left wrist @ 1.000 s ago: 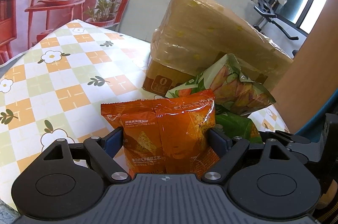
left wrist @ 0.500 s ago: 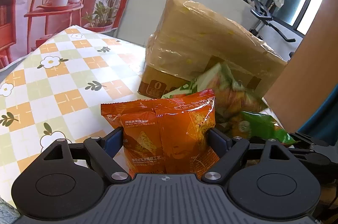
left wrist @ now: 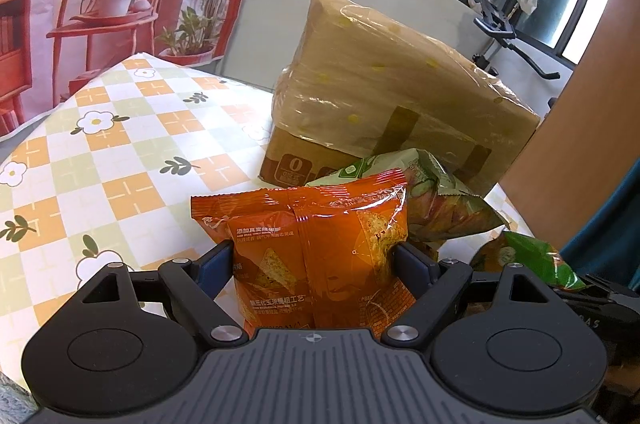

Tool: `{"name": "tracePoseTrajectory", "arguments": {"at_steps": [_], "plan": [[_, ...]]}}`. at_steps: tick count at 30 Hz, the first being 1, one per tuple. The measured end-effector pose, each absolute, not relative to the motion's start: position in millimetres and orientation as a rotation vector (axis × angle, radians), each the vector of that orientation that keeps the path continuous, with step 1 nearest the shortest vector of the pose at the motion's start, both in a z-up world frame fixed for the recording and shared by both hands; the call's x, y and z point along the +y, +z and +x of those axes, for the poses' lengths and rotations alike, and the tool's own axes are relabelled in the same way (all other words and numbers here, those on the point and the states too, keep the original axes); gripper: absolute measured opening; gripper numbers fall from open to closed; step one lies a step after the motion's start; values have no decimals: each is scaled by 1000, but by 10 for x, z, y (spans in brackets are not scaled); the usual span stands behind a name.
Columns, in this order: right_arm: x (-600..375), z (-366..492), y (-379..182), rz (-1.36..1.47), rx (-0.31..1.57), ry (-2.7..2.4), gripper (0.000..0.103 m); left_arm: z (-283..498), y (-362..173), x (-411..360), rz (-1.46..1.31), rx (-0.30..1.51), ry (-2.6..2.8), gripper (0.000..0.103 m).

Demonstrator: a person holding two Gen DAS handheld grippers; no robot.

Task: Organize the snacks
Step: 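Grasp and lift the orange bag with the left tool while the right tool lifts the green bag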

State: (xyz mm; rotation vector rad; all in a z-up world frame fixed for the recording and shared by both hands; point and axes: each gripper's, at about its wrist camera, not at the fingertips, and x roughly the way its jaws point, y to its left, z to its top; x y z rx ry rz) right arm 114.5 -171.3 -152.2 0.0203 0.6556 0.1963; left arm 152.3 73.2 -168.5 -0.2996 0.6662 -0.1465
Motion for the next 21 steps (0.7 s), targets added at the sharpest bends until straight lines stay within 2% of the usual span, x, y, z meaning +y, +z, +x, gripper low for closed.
{"name": "tracePoseTrajectory", "arguments": {"at_steps": [12, 21], "plan": [[-1900, 1091, -1337, 20, 579, 128, 69, 1604, -1404, 937, -267, 560, -100, 87], [-2005, 1071, -1486, 38, 648, 84, 69, 1637, -1464, 917, -269, 588, -109, 87]]}}
